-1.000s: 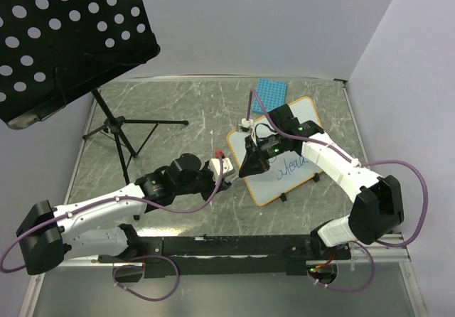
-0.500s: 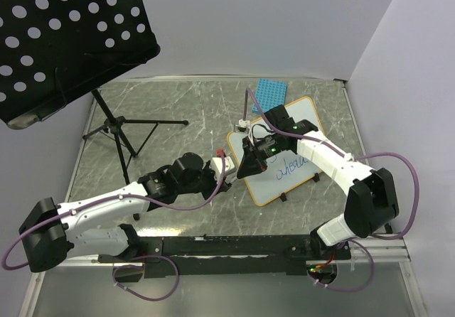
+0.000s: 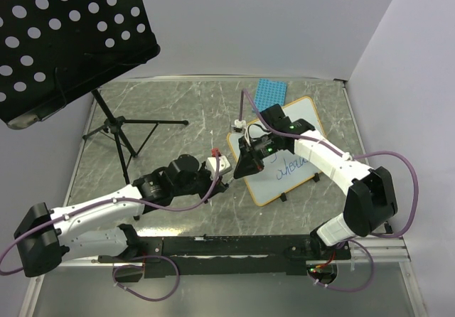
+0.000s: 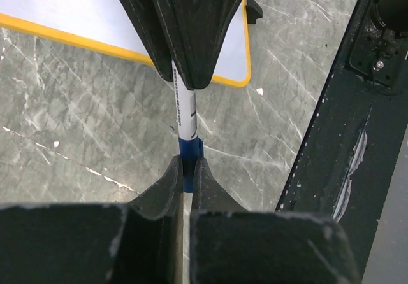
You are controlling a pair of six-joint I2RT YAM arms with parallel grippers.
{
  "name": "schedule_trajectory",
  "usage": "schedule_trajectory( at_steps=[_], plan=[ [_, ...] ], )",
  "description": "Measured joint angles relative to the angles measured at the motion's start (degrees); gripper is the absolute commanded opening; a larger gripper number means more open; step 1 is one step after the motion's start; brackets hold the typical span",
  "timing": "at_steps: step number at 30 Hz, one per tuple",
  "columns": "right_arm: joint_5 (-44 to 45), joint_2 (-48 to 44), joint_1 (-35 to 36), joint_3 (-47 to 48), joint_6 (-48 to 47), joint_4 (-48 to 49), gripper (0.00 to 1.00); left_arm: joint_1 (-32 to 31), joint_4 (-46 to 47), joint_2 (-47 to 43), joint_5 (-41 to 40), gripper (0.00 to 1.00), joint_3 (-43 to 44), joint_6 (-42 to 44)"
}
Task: Write a sentence on the whiteboard
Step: Insert the whiteboard marker without the cap into the pen cap, then put down the whiteboard marker at the center of the board.
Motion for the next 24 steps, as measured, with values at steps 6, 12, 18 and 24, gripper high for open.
schedule_trajectory(
  at_steps=[6, 12, 18, 24],
  plan=[
    [0.83, -0.04, 1.11, 3.63, -3.89, -5.35, 0.69, -0.09, 4.44, -3.23, 0.15, 0.01, -2.84, -1.49],
    [-0.13, -0.76, -0.87, 14.10, -9.62, -13.90, 1.00, -0.46, 8.79, -14.69, 0.39, 0.01, -7.34, -4.79],
    [-0.31, -4.04, -9.11, 23.67, -11.34, -16.83, 1.00, -0.48, 7.19, -18.51, -1.49, 0.01, -10.19, -9.88],
    [-0.42, -10.60, -19.19, 22.34, -9.35, -14.01, 1.00, 4.09, 6.47, -14.75, -4.63, 0.01, -11.39, -21.03]
  ],
)
